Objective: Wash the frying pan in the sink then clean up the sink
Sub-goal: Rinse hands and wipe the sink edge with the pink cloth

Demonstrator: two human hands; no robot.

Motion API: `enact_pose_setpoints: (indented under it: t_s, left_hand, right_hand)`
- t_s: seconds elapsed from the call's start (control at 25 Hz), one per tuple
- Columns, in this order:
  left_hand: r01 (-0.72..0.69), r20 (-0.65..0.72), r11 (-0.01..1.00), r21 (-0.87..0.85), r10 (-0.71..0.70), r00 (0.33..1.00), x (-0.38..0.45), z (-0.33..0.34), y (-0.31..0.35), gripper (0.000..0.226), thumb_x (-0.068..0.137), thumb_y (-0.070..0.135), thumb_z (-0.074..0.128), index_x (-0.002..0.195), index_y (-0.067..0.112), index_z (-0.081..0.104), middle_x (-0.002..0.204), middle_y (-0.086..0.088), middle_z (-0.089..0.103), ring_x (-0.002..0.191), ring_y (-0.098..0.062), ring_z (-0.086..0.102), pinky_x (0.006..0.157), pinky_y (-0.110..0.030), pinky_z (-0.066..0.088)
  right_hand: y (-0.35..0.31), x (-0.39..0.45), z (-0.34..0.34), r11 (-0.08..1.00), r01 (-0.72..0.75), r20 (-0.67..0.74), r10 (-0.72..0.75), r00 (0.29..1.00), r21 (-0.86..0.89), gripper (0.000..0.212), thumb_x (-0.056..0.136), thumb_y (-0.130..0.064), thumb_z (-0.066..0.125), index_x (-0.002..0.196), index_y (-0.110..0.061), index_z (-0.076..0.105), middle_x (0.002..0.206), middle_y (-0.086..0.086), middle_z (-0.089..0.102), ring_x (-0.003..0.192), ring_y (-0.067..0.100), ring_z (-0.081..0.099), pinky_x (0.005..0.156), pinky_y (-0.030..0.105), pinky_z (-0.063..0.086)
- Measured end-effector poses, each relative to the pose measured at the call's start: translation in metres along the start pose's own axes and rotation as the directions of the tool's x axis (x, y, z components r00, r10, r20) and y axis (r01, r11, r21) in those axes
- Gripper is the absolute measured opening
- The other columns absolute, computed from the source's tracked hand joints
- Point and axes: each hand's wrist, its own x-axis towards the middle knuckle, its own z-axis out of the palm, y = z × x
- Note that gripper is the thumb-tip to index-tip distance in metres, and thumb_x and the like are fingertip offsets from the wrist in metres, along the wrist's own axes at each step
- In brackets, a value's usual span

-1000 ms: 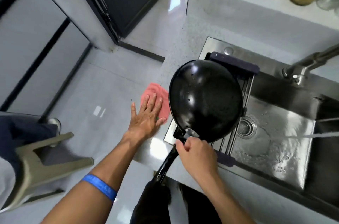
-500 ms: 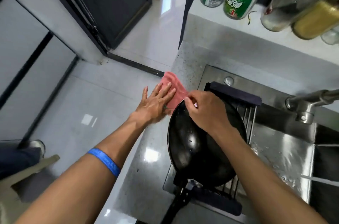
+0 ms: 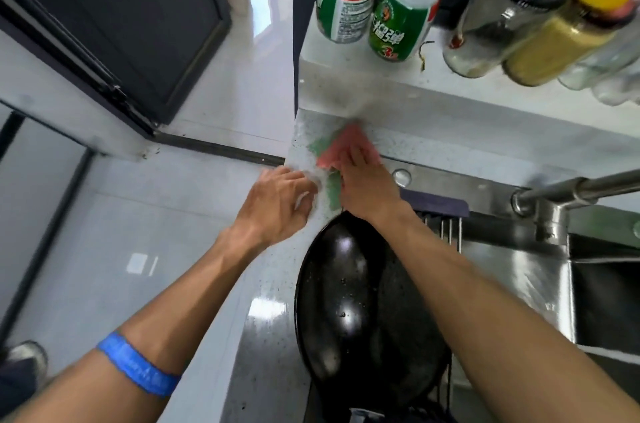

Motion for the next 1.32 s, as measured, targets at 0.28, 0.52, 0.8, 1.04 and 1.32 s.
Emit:
enact_pose_setpoints:
  t_s: [0.28,0.52,0.8,1.04,1.32]
  left_hand:
    - [0.065,0.36,0.996,0.057,-0.081,0.929,0.02,0.03,0.029,0.034,0.088,0.026,0.045,0.118,0.02,0.06,0.125,0.003,0.054,0.115,-0.025,0.051,0.094,-0.041,0.047]
    - [0.095,0.558,0.965,0.244,-0.219,0.801,0.057,0.03,0.068,0.062,0.094,0.06,0.038,0.149,0.043,0.015,0.142,-0.003,0.033,0.111,-0.037,0.056,0.09,-0.045,0.047]
    - [-0.083,0.464,0.833,0.547,-0.22,0.858,0.093,0.064,0.103,0.067,0.091,0.058,0.05,0.143,0.023,0.028,0.137,-0.013,0.037,0.116,-0.034,0.049,0.085,-0.044,0.049]
    - [-0.038,0.46,0.87,0.492,-0.222,0.86,0.102,0.072,0.105,0.07,0.087,0.05,0.062,0.142,0.021,0.03,0.128,-0.015,0.042,0.111,-0.032,0.055,0.085,-0.041,0.048]
    - [-0.021,0.363,0.817,0.576,-0.232,0.902,0.095,0.076,0.104,0.065,0.089,0.051,0.058,0.143,0.026,0.03,0.132,-0.011,0.045,0.113,-0.029,0.055,0.094,-0.04,0.039]
  right_hand:
    - [0.014,0.035,0.007,0.99,0.129,-0.006,-0.129,0.992,0.065,0.06,0.109,-0.03,0.024,0.159,-0.007,0.003,0.168,0.011,-0.004,0.155,0.025,-0.002,0.123,0.033,-0.001]
    - [0.091,0.006,0.001,0.98,0.009,0.044,-0.018,0.999,0.2,0.059,0.109,-0.031,0.024,0.159,-0.013,-0.003,0.168,0.003,-0.01,0.154,0.019,-0.01,0.122,0.031,-0.007]
    - [0.131,-0.024,0.014,0.952,-0.134,0.011,0.136,0.991,0.275,0.061,0.109,-0.034,0.022,0.159,-0.014,-0.006,0.167,0.002,-0.013,0.154,0.019,-0.013,0.12,0.031,-0.01]
    - [0.142,-0.037,0.026,0.931,-0.295,-0.061,0.315,0.947,0.215,0.066,0.106,-0.038,0.022,0.159,-0.011,-0.006,0.168,0.006,-0.011,0.154,0.021,-0.01,0.121,0.037,-0.008]
    - [0.185,-0.064,0.041,0.767,-0.538,-0.176,0.618,0.766,0.35,0.062,0.106,-0.035,0.02,0.16,-0.01,0.001,0.168,0.011,-0.002,0.155,0.025,-0.001,0.125,0.042,0.001]
